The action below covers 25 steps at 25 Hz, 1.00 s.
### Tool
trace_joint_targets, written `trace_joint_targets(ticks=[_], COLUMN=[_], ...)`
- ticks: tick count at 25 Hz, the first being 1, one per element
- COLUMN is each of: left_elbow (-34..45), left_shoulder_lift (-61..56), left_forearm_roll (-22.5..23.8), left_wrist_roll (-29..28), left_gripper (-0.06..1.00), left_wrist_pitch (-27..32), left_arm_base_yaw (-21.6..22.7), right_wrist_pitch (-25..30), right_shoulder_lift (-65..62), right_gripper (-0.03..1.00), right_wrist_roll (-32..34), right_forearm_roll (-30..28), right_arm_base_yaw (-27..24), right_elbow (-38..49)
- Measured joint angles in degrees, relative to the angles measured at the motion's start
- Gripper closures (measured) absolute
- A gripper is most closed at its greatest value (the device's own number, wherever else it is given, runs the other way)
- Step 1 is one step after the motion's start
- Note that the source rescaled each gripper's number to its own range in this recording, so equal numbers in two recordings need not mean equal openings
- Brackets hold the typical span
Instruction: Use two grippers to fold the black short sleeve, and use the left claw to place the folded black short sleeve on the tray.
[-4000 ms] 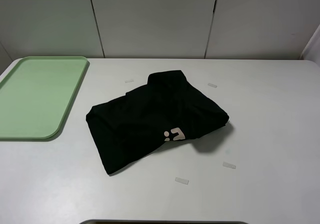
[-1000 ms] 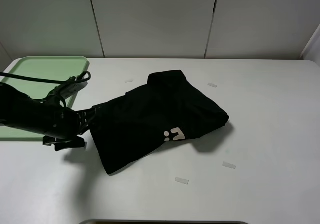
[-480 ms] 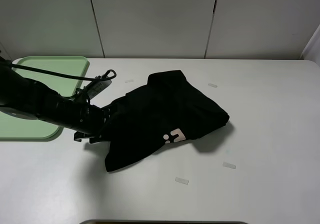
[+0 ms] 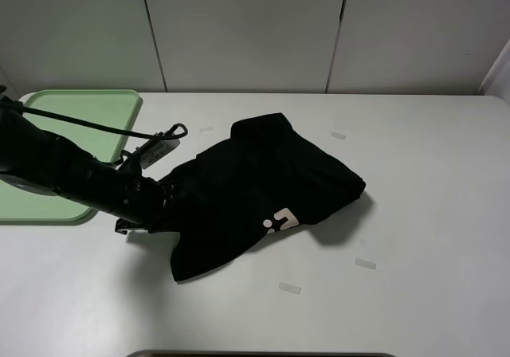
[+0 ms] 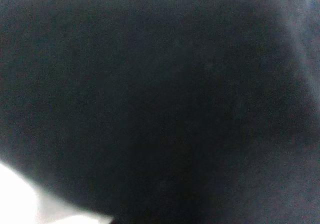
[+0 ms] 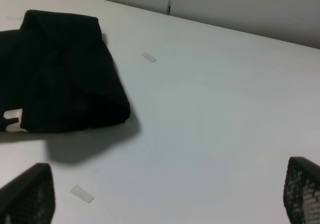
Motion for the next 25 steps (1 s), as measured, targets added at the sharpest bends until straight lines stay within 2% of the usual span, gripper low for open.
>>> trace_joint_targets(ticks=[3, 4, 8, 10, 13, 15, 17, 19, 25], left_elbow=[0.2, 0.3, 0.0, -1.1, -3.9, -6.6, -9.0, -11.0, -13.2], left_shoulder_lift=[-1.5, -3.0, -7.4, -9.9, -12.3, -12.8, -12.8, -12.8, -12.9], left_forearm_roll=[8.6, 15.5, 33.3, 42.7, 53.4, 59.3, 64.0, 66.1, 67.4], left_wrist_roll=[-3.7, -7.7, -18.5, -25.2, -33.9, -37.1, -38.7, -39.4, -42.3], left_gripper=[0.94, 0.94, 0.94, 0.94, 0.94, 0.94, 0.94, 0.94, 0.94], left_wrist_pitch=[3.1, 4.2, 4.3, 3.1, -0.1, -1.6, -1.8, -0.3, 9.3], left_arm_base_yaw=[3.0, 5.5, 11.5, 14.4, 17.3, 18.1, 18.4, 18.4, 18.5], right_wrist_pitch=[0.0, 0.0, 0.0, 0.0, 0.0, 0.0, 0.0, 0.0, 0.0], right_shoulder_lift=[0.0, 0.0, 0.0, 0.0, 0.0, 0.0, 0.0, 0.0, 0.0], right_gripper=[-0.03, -0.03, -0.03, -0.03, -0.03, -0.03, -0.03, -0.03, -0.03], right_wrist_roll=[0.0, 0.0, 0.0, 0.0, 0.0, 0.0, 0.0, 0.0, 0.0], right_forearm_roll=[0.0, 0.0, 0.0, 0.0, 0.0, 0.0, 0.0, 0.0, 0.0], right_arm_base_yaw=[0.0, 0.0, 0.0, 0.0, 0.0, 0.0, 0.0, 0.0, 0.0], right_elbow=[0.0, 0.0, 0.0, 0.0, 0.0, 0.0, 0.0, 0.0, 0.0])
